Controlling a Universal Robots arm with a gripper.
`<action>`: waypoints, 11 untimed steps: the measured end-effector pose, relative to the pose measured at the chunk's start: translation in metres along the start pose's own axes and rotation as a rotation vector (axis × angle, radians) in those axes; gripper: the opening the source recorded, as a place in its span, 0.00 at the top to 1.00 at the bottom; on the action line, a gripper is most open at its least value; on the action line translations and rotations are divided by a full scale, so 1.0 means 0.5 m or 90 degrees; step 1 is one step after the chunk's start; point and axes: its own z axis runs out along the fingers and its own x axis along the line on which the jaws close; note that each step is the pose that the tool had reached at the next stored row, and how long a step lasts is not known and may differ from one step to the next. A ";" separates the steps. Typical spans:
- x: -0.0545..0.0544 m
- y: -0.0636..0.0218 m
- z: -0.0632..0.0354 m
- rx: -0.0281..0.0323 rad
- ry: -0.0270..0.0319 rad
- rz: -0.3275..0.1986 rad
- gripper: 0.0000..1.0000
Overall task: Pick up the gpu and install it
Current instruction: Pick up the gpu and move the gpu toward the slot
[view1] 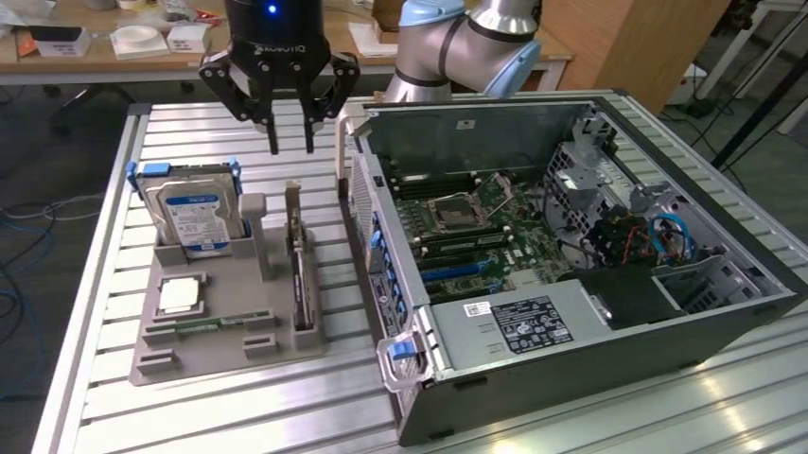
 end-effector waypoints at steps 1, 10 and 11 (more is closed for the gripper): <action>0.000 0.000 0.002 0.0000 0.0000 0.000 0.59; 0.000 -0.001 0.021 0.0000 0.0000 0.000 0.59; 0.000 -0.001 0.023 0.0000 0.0000 0.000 0.59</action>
